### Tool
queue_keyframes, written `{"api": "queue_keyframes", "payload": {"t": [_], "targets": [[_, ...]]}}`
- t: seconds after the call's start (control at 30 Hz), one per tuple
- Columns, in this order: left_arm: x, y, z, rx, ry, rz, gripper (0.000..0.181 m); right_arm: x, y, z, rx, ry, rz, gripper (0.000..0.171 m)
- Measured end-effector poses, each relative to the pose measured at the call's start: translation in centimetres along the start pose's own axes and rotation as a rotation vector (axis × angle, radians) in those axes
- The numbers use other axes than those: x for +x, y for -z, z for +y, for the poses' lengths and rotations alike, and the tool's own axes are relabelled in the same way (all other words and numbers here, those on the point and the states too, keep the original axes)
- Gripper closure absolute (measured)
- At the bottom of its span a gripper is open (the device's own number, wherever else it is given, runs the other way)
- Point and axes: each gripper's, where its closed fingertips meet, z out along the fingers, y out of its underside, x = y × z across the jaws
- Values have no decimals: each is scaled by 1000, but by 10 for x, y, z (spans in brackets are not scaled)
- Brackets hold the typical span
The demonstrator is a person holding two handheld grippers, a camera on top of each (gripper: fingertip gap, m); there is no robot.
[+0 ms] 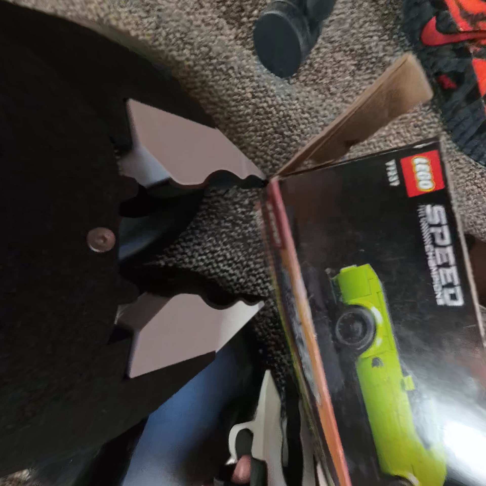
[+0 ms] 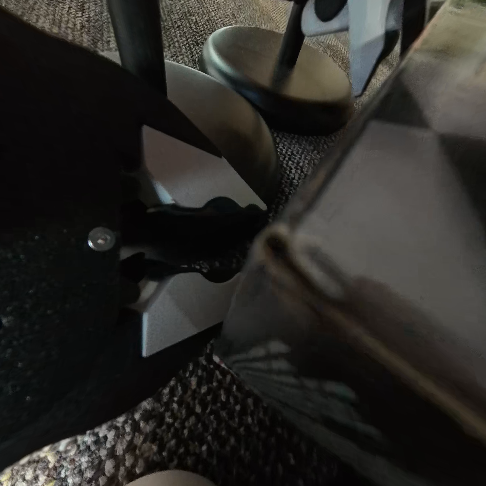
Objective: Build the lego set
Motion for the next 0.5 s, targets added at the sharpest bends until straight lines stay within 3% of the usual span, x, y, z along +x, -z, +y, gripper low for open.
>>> {"api": "queue_keyframes", "payload": {"t": [0.1, 0.17, 0.2, 0.27, 0.4, 0.5], "targets": [[31, 22, 20, 29, -52, 43, 123, -10, 15, 8, 11, -26, -58, 137], [74, 33, 31, 36, -196, 200, 150, -16, 36, 18, 37, -4, -80, 136], [93, 35, 36, 20, -259, 277, 153, -19, 48, 25, 49, 15, -86, 136], [111, 27, 38, -44, -287, 346, 154, -24, 76, 39, 76, 56, -85, 136], [125, -7, 33, -262, -144, 467, 147, -20, 125, 72, 114, 72, -48, 138], [124, -29, 31, -336, -165, 478, 146, -12, 150, 95, 120, 31, -25, 138]]}}
